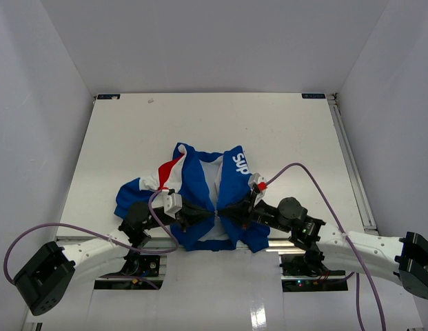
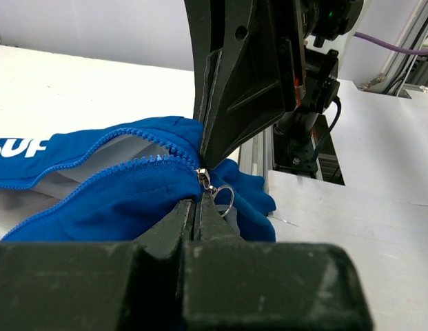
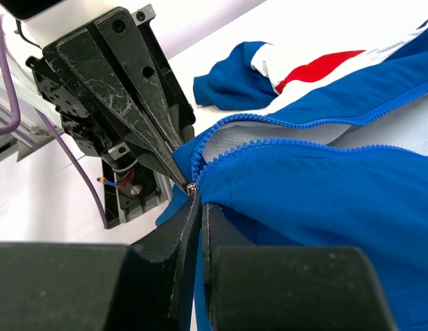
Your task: Zip up the jacket
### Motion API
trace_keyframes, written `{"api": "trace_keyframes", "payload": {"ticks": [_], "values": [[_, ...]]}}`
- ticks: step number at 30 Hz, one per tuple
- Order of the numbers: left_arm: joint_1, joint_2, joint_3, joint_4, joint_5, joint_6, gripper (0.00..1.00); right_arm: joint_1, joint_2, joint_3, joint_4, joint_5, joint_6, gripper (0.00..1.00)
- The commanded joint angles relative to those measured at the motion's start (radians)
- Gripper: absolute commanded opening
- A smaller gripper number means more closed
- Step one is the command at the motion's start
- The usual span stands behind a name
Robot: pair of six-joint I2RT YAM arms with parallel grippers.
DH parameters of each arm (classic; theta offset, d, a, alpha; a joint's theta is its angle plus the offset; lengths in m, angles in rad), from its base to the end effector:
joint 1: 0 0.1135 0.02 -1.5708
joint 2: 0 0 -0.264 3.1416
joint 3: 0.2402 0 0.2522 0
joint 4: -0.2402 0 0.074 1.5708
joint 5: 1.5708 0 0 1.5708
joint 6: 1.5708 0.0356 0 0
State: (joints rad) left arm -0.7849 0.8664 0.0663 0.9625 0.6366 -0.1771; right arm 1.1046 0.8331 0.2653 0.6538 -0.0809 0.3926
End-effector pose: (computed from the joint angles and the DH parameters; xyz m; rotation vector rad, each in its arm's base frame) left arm 0.1011 -0.1309 0.1973 0.9751 1.2209 -1.2189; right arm 0.0830 0.1713 0.2371 -0.6312 1.4926 1.2490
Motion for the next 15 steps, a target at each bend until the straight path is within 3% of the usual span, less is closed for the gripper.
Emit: {"api": "trace_keyframes", "payload": {"ticks": [1,15], "values": [[-0.002,0.04,0.022,-0.08,0.088,0.013,0.0,-0.001,-0.04,0.063,0.066,0.026,-0.042,0.08],[-0.002,0.084,0.037,-0.061,0.192,0.019,0.0,0.0,-0.032,0.095,0.043,0.006,-0.084,0.08]]}}
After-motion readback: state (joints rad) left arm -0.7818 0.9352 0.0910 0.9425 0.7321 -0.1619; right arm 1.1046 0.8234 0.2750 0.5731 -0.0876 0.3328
